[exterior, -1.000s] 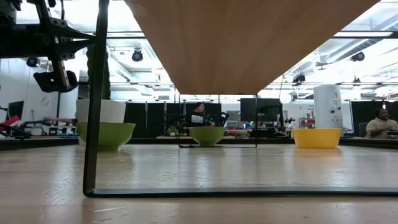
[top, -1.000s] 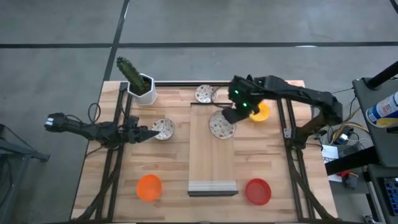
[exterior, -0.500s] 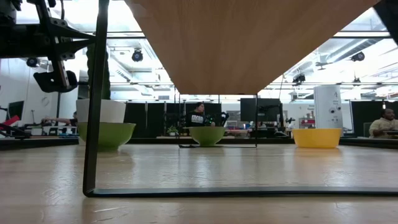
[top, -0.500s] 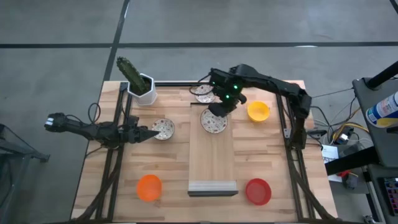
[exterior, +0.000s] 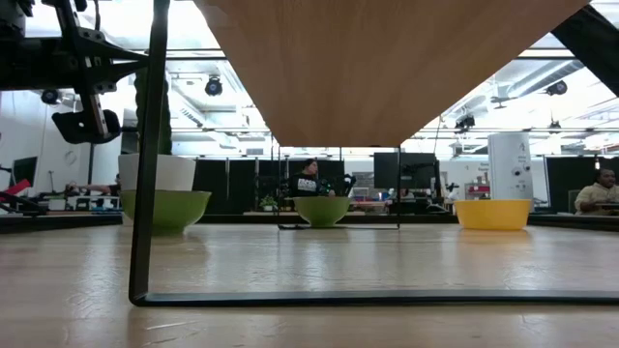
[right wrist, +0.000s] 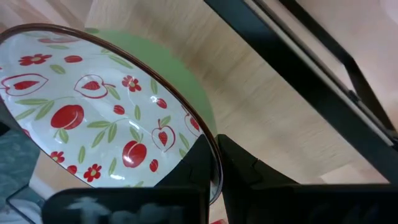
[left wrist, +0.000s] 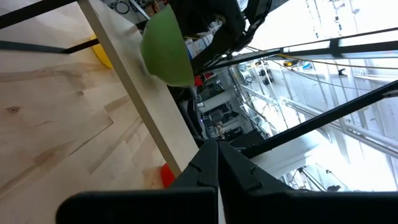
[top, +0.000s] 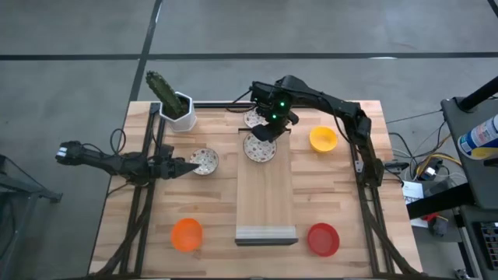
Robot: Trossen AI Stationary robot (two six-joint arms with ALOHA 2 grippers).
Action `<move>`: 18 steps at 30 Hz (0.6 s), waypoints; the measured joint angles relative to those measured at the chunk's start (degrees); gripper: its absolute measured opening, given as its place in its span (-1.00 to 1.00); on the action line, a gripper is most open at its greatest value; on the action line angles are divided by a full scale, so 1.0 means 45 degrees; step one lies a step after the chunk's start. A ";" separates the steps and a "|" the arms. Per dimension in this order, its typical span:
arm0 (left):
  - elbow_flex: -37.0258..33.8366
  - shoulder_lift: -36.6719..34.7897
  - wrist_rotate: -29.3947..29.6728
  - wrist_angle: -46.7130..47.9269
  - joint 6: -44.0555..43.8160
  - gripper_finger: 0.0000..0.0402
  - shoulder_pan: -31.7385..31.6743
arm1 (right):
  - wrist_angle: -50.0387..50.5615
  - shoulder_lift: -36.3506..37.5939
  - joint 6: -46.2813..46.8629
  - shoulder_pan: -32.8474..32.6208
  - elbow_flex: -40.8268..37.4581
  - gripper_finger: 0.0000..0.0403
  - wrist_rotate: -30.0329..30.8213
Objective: Pick & Place Mini bowls
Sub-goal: Put the bottom right white bowl on the shelf
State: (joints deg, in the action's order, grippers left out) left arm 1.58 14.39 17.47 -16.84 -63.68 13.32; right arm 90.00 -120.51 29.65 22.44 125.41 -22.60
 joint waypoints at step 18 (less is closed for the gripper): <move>0.0000 0.0000 0.0000 0.0065 0.0141 -0.99 -0.0003 | -0.0012 0.0385 -0.0015 -0.0098 -0.1087 -0.94 -0.0441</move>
State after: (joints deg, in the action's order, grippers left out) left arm 1.58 14.39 17.47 -16.55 -63.05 13.31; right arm 89.95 -118.78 29.58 22.00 120.52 -24.58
